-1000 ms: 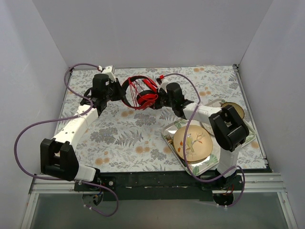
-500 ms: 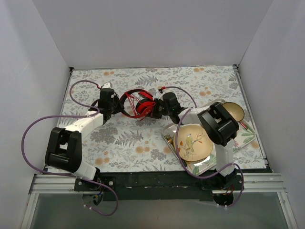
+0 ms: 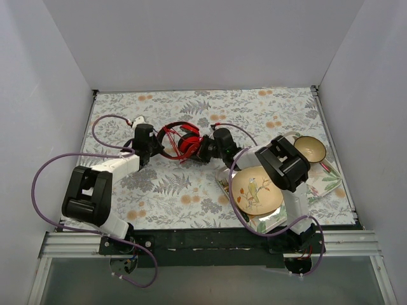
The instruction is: Wrap the headphones
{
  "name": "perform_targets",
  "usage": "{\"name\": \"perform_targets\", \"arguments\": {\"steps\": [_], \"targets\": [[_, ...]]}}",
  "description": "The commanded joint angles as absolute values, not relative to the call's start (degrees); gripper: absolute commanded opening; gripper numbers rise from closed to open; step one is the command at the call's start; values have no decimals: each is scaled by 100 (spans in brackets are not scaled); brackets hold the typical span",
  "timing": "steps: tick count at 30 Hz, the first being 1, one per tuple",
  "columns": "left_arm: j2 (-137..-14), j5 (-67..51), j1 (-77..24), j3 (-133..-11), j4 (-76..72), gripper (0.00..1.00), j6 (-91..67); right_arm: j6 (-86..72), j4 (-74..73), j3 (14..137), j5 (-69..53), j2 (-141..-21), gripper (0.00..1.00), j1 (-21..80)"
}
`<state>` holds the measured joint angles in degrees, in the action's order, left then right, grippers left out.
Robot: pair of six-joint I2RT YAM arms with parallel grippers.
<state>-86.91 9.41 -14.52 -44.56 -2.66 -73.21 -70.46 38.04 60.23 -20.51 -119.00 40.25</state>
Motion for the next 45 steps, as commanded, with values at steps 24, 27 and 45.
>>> {"name": "perform_targets", "arguments": {"steps": [24,27,45], "targets": [[-9571,1881,-1266,-4605,-1090,0,-6767,-6056,2347,6213,-2452,-12015,1,4210],[-9712,1767,-1257,-4754,-941,0,-6759,-5933,2224,6407,-2557,-12085,1,4254],[-9756,1828,-1266,-5098,-588,34,-6399,-4378,1399,6267,-1847,-10645,3,4298]]}}
